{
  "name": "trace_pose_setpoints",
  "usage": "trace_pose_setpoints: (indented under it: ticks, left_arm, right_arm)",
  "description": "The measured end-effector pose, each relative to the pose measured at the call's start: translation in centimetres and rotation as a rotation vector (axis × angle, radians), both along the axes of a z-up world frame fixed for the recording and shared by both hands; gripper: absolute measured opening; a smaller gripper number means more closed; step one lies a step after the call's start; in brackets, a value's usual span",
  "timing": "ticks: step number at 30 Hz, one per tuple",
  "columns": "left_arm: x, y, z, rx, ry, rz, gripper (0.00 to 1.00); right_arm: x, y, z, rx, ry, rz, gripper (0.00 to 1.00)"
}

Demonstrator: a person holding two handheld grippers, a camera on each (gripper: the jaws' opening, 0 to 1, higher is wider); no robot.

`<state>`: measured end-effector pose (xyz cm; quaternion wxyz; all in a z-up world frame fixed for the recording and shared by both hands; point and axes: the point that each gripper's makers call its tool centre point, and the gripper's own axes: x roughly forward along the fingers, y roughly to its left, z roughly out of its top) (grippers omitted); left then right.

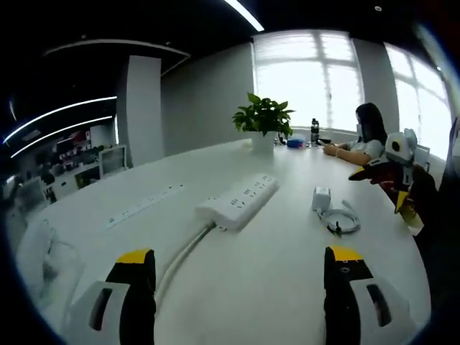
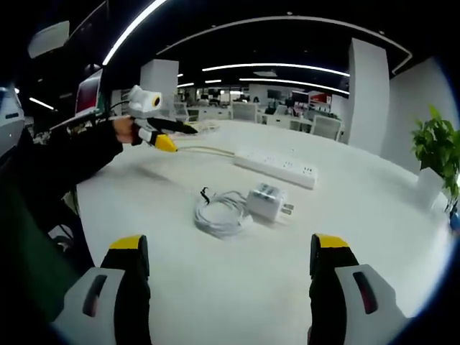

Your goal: Straighten the power strip on the desk, plug the charger into it

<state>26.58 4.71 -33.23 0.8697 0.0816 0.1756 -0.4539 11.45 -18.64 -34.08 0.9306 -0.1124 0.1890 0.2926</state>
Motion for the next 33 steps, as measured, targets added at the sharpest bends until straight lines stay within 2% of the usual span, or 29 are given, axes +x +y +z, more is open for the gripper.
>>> trace_pose_setpoints:
  ticks: [12,24,33]
  left_arm:
    - [-0.6,0.6,-1.2,0.03,-0.002,-0.006,0.99]
    - [-1.2,1.7,-1.1,0.05,-0.02,0.036,0.99]
    - [-1.6,1.4,-1.3,0.067,-0.016,0.017,0.99]
  right_arm:
    - [0.6,0.4,-0.2,0.01,0.009,-0.01,0.91]
    - [1.9,0.5,0.0,-0.015,-0.007,-0.017,0.89]
    - [3.3,0.7,0.2,0.006,-0.031,-0.031,0.85]
